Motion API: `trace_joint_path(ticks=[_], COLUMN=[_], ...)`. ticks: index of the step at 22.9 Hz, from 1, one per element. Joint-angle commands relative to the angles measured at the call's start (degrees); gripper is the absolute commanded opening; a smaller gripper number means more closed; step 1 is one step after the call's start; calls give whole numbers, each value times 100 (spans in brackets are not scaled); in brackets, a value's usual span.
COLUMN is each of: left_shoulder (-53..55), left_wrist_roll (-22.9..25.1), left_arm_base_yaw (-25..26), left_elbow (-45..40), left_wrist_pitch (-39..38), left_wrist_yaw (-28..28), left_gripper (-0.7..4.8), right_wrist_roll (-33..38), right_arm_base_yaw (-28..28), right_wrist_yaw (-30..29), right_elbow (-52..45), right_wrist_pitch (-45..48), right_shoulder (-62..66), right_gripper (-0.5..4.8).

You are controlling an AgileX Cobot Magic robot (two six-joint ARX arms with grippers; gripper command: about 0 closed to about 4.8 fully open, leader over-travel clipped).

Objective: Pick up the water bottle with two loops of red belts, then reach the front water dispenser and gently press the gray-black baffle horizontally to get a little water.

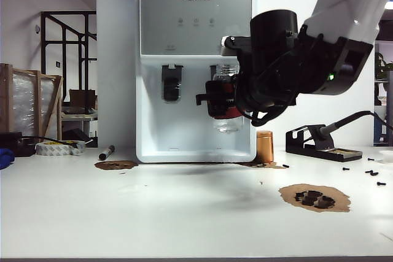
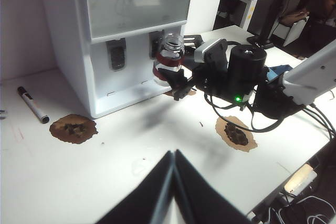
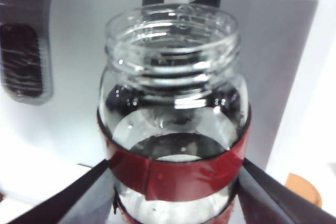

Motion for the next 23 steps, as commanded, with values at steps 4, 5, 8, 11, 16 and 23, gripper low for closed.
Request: trace_joint_path(ticks=[4,5,8,11,16,23], left_shoulder=[2,2,2,2,-33,-417], left_wrist_roll=[2,4,46,315,404,492], left_arm_base_yaw=[4,4,4,4,7,9], left_elbow=[20,20,20,22,28,28], left_wrist_pitch=[-50,-52,-101,-297,-588,-721], left_wrist_yaw=[-50,-74,-125,-127,-339,-544], left_gripper=[-4,-4,-4,-4,-4,-5], right_wrist_roll=[-7,-4,81,605,1235,459], right_arm_base_yaw=[461,496,575,570,557,564], right_wrist_yaw=[-116,-170,-1283,-2321,-4531,-4688], right_elbow=[-313,-341,-382,-382,-382,-415], right_wrist_pitch=[157,155,142,157,411,-310], right_shoulder=[-310,-339,-369,-372,-369,-367], right_gripper=[-4,-5,-5,-5,-5,-5])
